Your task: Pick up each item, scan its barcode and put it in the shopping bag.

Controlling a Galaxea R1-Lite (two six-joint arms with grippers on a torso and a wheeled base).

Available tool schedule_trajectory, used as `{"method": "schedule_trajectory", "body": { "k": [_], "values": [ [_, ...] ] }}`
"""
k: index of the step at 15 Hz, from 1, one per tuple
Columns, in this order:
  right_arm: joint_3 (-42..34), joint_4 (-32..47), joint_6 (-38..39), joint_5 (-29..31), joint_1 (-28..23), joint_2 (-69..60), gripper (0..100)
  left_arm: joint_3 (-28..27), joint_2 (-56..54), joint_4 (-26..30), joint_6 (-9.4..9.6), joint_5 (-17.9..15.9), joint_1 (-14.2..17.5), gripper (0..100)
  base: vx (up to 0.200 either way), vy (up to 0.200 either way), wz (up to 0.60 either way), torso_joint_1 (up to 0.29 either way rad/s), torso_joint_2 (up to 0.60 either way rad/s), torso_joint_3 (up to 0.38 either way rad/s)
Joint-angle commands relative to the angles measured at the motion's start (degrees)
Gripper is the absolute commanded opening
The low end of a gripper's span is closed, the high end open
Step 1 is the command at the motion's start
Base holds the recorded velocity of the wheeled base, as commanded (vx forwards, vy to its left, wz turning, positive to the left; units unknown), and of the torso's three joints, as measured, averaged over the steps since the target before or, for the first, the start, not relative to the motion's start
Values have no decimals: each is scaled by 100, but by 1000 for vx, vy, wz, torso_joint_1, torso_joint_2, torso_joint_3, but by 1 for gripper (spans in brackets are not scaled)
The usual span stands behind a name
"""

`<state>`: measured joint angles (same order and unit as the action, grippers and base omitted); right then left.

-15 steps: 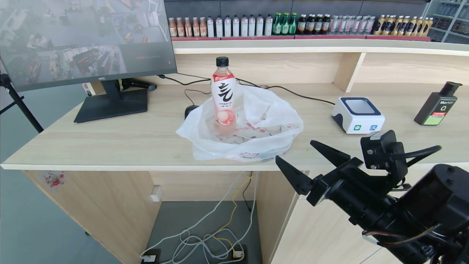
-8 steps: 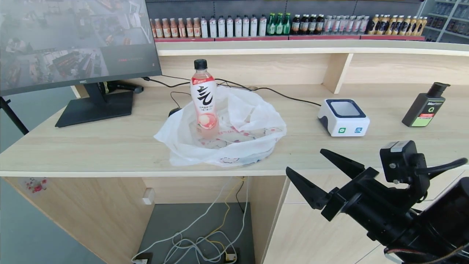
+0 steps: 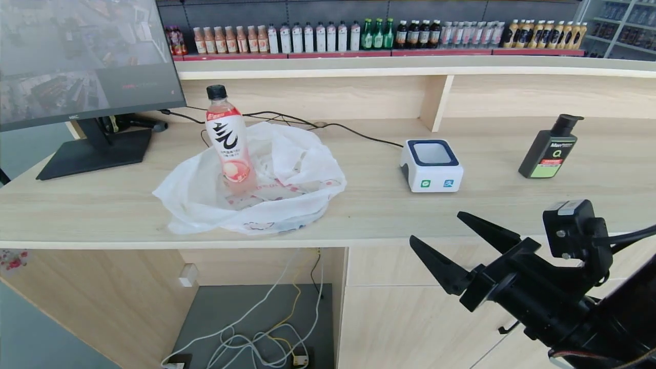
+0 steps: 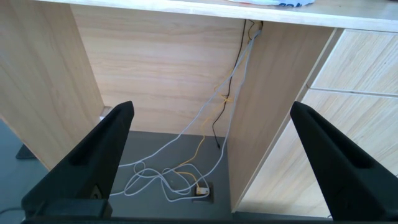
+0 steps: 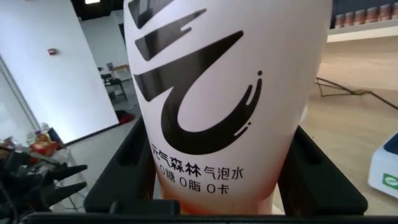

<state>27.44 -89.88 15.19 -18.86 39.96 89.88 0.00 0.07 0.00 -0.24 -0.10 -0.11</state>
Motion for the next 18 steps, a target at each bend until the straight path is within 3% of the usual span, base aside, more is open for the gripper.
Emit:
{"method": "schedule_trajectory", "body": {
  "k": [1,4,5,18],
  "values": [
    [420,-12,-376,207,-401,566,0,0,1,0,-2,1,2,100,0,0,0,0,0,0],
    [666,-12,-930,2053,-647,777,0,0,1,0,-2,1,2,100,0,0,0,0,0,0],
    [692,-12,-1159,2387,-639,794,0,0,1,0,-2,1,2,100,0,0,0,0,0,0],
    [921,-12,-1475,2510,-850,548,0,0,1,0,-2,1,2,100,0,0,0,0,0,0]
  ]
}}
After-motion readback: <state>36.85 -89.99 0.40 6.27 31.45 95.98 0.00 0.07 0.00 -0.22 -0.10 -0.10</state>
